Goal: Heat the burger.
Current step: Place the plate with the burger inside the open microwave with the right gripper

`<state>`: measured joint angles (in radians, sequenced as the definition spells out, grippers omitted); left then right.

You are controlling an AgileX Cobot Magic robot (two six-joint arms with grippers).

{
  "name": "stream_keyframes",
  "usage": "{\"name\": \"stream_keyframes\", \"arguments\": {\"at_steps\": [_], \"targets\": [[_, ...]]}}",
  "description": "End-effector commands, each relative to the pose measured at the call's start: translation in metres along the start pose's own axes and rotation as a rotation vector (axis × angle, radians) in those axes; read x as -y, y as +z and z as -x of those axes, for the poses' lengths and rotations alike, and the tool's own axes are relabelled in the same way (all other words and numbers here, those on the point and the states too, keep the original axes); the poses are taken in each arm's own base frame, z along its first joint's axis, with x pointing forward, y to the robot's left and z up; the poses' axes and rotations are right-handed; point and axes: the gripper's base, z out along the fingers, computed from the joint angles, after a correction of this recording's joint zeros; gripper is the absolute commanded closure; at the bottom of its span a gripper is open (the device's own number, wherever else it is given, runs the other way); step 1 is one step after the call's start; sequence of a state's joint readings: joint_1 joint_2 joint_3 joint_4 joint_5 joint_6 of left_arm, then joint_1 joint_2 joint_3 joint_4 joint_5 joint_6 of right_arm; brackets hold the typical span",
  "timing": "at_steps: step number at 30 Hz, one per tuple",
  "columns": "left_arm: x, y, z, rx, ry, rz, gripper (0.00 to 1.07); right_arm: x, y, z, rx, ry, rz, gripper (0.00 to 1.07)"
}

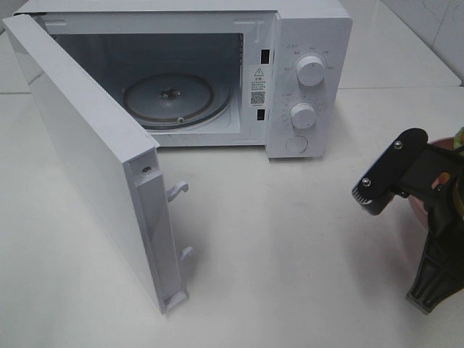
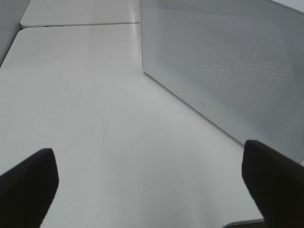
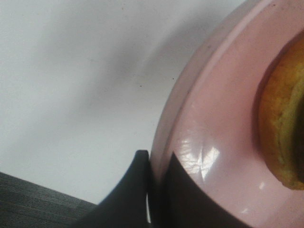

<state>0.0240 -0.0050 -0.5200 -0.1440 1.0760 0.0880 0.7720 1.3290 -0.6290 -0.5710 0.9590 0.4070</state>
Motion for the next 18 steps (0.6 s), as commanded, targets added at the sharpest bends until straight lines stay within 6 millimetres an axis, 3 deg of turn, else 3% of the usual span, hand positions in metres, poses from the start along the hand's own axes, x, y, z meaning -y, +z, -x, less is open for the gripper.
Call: {"name": "stream_keyframes", "arguments": {"at_steps": [1,7,18], "targets": [[0.001,-0.002,-0.001,0.023,-0.002,-0.007,0.09,-0.005,-0.004,-0.004,0.028,-0.101,-0.048,1.07],[0.001,-0.002,-0.001,0.023,-0.002,-0.007,0.09,-0.020,-0.008,-0.008,0.073,-0.218,-0.044,1.07],[0.001,-0.002,-0.001,0.023,-0.002,-0.007,0.09,-0.029,-0.014,-0.007,0.140,-0.380,-0.037,1.07]]}}
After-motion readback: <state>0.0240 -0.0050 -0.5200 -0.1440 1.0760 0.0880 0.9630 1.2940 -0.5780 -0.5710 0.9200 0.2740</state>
